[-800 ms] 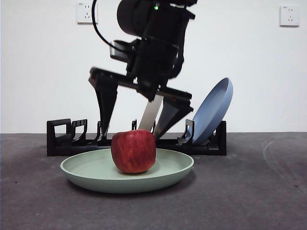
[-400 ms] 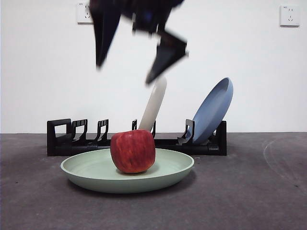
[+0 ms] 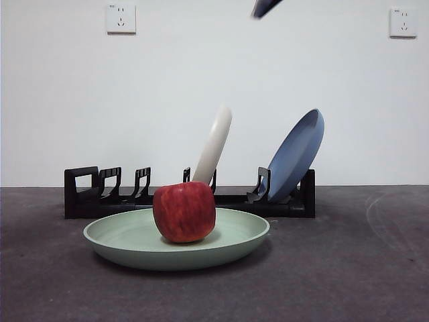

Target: Take the green plate from the plate rack,put the plate on the table,take the apple from the table,put the apple in the plate

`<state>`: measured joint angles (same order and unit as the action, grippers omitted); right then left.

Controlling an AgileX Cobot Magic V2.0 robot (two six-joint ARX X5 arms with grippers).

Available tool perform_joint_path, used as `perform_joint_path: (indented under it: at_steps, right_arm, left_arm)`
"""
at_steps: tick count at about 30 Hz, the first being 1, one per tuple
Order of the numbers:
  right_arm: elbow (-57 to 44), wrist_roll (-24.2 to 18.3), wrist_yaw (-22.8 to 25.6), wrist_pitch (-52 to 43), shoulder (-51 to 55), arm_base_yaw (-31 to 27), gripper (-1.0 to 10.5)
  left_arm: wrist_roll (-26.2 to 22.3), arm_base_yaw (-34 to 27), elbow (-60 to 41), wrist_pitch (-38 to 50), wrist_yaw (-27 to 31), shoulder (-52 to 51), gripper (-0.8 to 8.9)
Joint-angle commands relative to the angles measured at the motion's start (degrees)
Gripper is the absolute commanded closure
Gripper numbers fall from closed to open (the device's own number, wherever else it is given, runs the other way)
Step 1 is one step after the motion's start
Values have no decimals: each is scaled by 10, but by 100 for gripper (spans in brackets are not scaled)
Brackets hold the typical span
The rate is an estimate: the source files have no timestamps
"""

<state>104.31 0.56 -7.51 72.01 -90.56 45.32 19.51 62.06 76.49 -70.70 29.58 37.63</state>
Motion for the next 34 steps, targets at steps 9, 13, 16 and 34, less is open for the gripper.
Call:
perform_joint_path:
  at_steps: [9,13,16,34]
  right_arm:
    - [-13,-8,38,68,123,4,509]
    - [-69,2,42,68,188,4,509]
    - [-136,21,53,53,241,4,509]
    - [-348,67,76,-44,391,4,958]
  left_arm:
    - [-37,1,-2,37,19,77,625]
    - [-37,1,-2,48,-2,103,625]
    - [-37,1,-2,60,-17,116,626]
    - [-46,1,-2,88,-88,196,822]
